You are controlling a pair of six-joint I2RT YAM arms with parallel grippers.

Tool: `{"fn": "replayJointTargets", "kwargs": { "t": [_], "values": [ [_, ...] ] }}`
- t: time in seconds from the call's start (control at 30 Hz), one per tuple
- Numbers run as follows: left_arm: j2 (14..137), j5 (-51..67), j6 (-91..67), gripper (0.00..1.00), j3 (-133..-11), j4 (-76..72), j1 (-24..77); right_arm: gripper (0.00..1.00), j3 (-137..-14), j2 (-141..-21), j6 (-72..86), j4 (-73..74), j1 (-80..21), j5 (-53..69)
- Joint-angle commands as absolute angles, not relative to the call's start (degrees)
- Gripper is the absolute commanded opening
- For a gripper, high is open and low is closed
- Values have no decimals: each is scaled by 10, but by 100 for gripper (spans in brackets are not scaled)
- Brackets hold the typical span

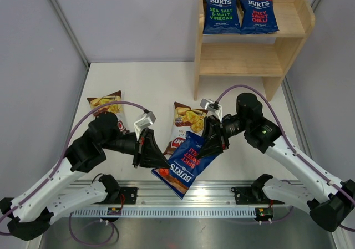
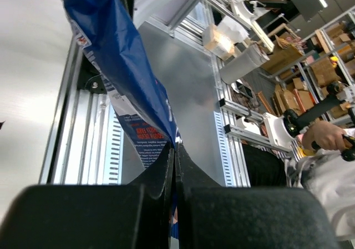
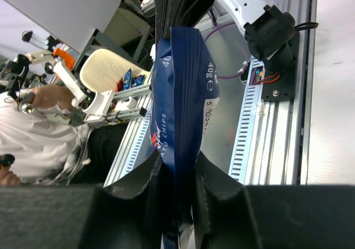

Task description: Place and organize the chips bags onto the shelf

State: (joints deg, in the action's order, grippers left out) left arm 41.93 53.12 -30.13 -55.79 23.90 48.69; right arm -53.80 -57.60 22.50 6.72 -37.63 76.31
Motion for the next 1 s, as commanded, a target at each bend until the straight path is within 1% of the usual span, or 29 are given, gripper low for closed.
{"fn": "replayJointTargets", "kwargs": {
  "t": [0.0, 0.03, 0.07, 0.1, 0.13, 0.17, 0.2, 0.23, 0.27, 0.3, 0.33, 0.37, 0.4, 0.43, 0.47, 0.5, 0.6, 0.63, 0.7, 0.73, 0.8, 0.87, 0.9, 0.97],
  "values": [
    [412, 484, -258, 0, -594, 269, 489, 26, -577, -575, 179, 112, -381, 728],
    [411, 463, -248, 0, -603, 304, 489, 22, -581, -569, 174, 120, -381, 716],
    [410, 442, -237, 0, -609, 320, 489, 20, -583, -563, 164, 136, -381, 704],
    [410, 388, -232, 0, -630, 336, 488, 18, -584, -559, 161, 143, -381, 673],
    [412, 357, -229, 2, -641, 374, 488, 13, -591, -551, 156, 155, -382, 653],
    [415, 326, -229, 10, -656, 392, 486, 13, -592, -546, 149, 174, -381, 634],
    [421, 257, -231, 23, -670, 428, 484, 13, -593, -542, 149, 181, -381, 596],
    [426, 218, -233, 46, -699, 446, 483, 13, -597, -536, 148, 188, -381, 579],
    [430, 181, -241, 57, -714, 463, 482, 13, -599, -534, 147, 203, -381, 561],
    [432, 94, -242, 75, -726, 492, 482, 14, -601, -531, 147, 210, -381, 518],
    [439, 37, -249, 85, -756, 513, 482, 14, -610, -528, 148, 221, -381, 493],
    [439, -20, -257, 88, -768, 532, 482, 13, -616, -526, 151, 244, -381, 465],
    [436, -110, -258, 91, -778, 555, 481, 13, -622, -524, 155, 253, -380, 412],
    [432, -164, -263, 91, -790, 572, 481, 13, -638, -522, 163, 263, -379, 382],
    [426, -212, -266, 94, -787, 583, 481, 13, -646, -519, 185, 274, -375, 356],
    [420, -275, -260, 98, -778, 590, 482, 16, -657, -517, 198, 282, -373, 295],
    [410, -312, -242, 99, -723, 596, 481, 15, -706, -514, 239, 295, -350, 195],
    [411, -312, -242, 99, -703, 596, 481, 14, -742, -522, 249, 301, -326, 179],
    [403, -315, -241, 99, -646, 585, 481, 15, -786, -549, 262, 316, -293, 167],
    [394, -317, -246, 99, -626, 575, 481, 14, -836, -561, 265, 333, -249, 176],
    [351, -314, -243, 99, -566, 538, 481, 14, -914, -604, 278, 346, -200, 218],
    [322, -316, -243, 99, -535, 518, 482, 14, -960, -630, 306, 349, -131, 242],
    [296, -307, -237, 99, -511, 488, 482, 14, -995, -654, 317, 345, -108, 258],
    [280, -308, -230, 99, -491, 471, 482, 13, -1014, -674, 376, 316, -71, 285]
  ]
}}
